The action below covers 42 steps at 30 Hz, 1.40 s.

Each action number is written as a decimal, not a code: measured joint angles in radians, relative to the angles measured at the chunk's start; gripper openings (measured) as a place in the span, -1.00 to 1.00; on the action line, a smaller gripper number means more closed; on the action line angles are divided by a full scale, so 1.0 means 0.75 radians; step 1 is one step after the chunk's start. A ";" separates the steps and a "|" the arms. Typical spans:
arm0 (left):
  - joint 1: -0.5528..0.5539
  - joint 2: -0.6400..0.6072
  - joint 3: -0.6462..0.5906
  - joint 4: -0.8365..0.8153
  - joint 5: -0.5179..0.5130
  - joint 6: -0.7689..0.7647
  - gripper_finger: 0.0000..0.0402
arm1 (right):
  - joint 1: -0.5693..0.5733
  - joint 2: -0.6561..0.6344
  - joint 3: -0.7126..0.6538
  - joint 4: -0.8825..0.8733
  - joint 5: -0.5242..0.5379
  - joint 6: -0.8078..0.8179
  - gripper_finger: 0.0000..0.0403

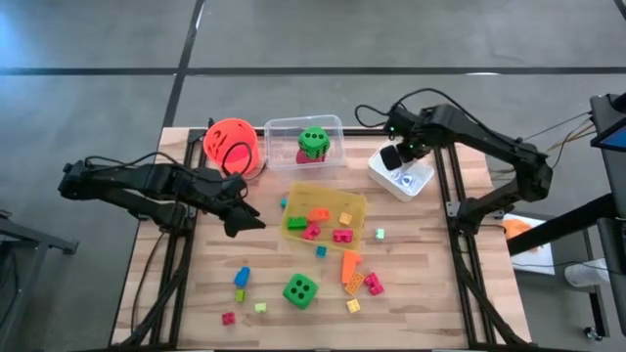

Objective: Pick & Place Toys
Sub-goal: Put the yellow game card into the white bin

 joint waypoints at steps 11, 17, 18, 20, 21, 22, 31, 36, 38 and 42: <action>0.001 -0.001 -0.001 0.000 0.000 0.001 0.47 | -0.087 0.000 -0.314 0.525 0.027 0.237 -0.68; 0.001 -0.001 -0.001 -0.026 0.048 0.000 0.47 | -0.074 -0.039 -0.478 0.542 0.062 0.487 -0.68; 0.001 -0.001 -0.001 -0.033 0.050 0.000 0.47 | -0.069 -0.054 -0.505 0.553 0.068 0.541 -0.68; 0.001 -0.001 -0.001 -0.041 0.050 -0.001 0.47 | -0.067 -0.090 -0.563 0.614 0.073 0.633 -0.68; 0.001 -0.001 -0.001 -0.041 0.050 -0.001 0.47 | -0.066 -0.111 -0.593 0.662 0.073 0.671 -0.68; 0.001 -0.001 -0.001 -0.041 0.050 -0.001 0.47 | -0.067 -0.131 -0.621 0.712 0.076 0.706 -0.68; 0.001 -0.001 -0.001 -0.044 0.051 -0.001 0.47 | -0.071 -0.200 -0.752 0.842 0.099 0.957 -0.68; 0.001 -0.001 -0.001 -0.050 0.050 -0.001 0.47 | -0.072 -0.166 -0.797 0.871 0.083 0.960 -0.68; 0.001 -0.002 -0.001 -0.050 0.050 -0.001 0.47 | -0.077 -0.145 -0.812 0.883 0.068 0.958 -0.68; 0.001 -0.002 -0.001 -0.050 0.050 0.000 0.47 | -0.086 -0.103 -0.826 0.936 0.060 0.938 -0.68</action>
